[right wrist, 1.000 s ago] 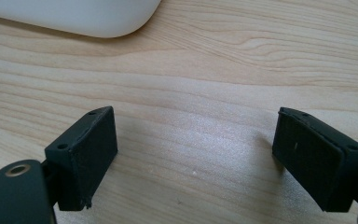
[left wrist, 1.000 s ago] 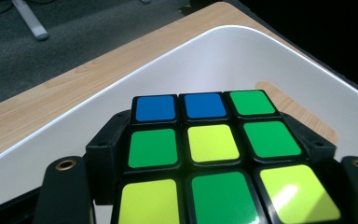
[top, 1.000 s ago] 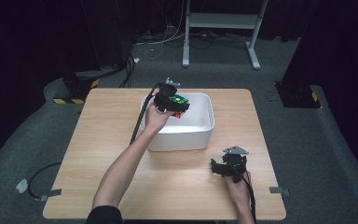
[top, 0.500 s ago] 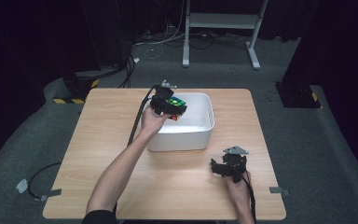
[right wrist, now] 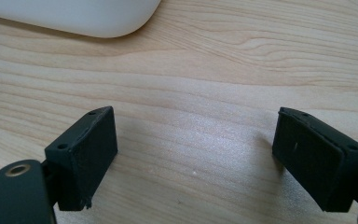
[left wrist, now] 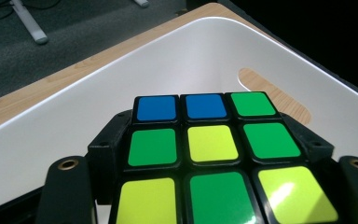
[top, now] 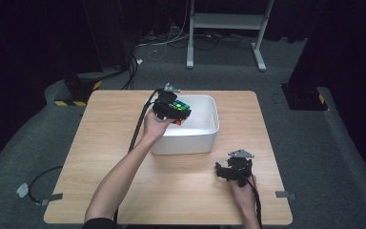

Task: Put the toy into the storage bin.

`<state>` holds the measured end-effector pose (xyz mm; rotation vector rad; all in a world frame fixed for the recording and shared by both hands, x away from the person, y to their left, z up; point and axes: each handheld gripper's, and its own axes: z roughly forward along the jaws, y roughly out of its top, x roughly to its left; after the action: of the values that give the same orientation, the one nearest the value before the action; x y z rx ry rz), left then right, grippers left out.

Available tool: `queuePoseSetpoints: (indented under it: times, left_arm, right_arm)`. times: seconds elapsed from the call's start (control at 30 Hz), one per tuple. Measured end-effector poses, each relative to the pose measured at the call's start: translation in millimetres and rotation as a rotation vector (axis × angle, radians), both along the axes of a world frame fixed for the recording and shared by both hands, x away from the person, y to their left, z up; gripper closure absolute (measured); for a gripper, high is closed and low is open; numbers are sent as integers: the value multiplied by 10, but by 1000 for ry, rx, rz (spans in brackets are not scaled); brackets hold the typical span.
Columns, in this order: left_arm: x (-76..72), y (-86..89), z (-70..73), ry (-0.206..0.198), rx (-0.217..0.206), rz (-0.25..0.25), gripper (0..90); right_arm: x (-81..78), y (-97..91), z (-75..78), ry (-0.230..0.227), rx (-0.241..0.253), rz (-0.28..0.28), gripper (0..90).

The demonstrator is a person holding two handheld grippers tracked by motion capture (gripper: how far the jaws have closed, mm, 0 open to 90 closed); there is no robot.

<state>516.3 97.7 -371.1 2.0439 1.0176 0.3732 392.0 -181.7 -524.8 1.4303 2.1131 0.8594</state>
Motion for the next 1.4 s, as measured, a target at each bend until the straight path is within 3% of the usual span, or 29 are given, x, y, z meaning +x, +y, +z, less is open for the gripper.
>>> queuePoseSetpoints:
  times: [0.33,0.87,1.4]
  left_arm:
    - [-86,6,-13,-3,13,5,307]
    - [-171,130,-10,-7,-22,20,308]
    - [-272,189,11,-23,-27,21,308]
  right_arm:
    - [0,0,0,0,0,0,136]
    - [0,0,0,0,0,0,136]
    - [0,1,0,1,1,0,136]
